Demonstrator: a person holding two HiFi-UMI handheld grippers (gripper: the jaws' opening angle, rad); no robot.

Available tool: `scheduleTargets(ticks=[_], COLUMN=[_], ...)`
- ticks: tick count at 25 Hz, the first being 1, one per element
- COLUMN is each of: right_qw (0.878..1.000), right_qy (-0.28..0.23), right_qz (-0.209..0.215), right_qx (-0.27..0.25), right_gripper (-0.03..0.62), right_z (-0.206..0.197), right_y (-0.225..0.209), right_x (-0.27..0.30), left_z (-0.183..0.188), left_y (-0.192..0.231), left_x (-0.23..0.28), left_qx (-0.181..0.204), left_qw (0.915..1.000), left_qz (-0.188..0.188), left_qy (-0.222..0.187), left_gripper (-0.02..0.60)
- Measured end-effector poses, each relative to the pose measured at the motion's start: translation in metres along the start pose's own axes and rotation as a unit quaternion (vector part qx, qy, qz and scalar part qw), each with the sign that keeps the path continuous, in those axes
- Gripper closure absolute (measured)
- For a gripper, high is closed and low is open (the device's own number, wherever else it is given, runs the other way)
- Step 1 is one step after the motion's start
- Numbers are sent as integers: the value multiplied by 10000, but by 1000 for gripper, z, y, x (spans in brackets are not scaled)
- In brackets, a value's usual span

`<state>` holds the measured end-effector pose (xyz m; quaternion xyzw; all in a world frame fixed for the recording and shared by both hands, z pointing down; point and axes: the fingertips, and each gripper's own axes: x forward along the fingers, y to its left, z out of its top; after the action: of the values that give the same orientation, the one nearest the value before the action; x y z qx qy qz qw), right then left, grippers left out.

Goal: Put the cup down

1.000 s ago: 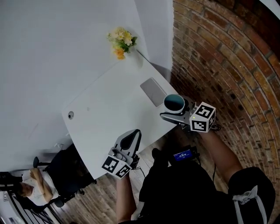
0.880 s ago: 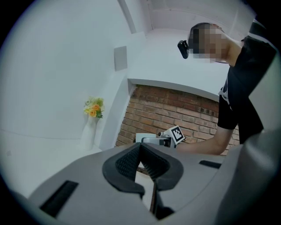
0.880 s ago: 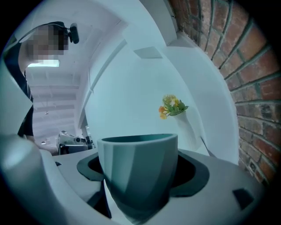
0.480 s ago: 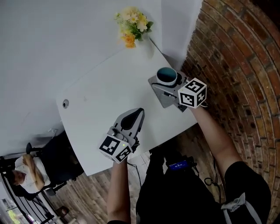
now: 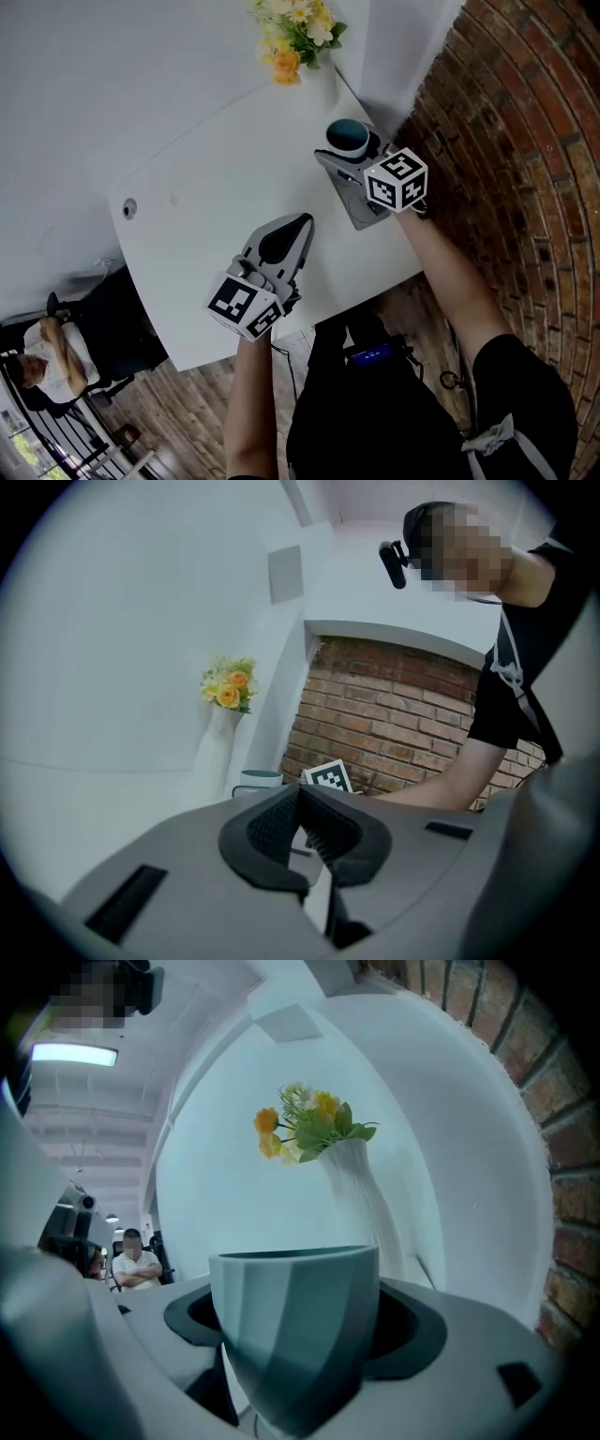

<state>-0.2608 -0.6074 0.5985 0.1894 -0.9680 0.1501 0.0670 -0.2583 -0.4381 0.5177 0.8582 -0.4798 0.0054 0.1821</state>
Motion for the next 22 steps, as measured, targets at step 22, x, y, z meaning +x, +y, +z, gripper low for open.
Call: scheduleTargets(ticks=[22], right_qw=[9873], right_qy=[726], right_qz=[-276], right_qx=[-1386], right_gripper=[177], right_z=[-38], right_y=[15], right_x=[-33], left_z=[-11], left_y=[1], left_x=[-15], left_qx=[-9], left_qw=[9998], left_qz=[201], left_qy=[17], left_gripper=[574])
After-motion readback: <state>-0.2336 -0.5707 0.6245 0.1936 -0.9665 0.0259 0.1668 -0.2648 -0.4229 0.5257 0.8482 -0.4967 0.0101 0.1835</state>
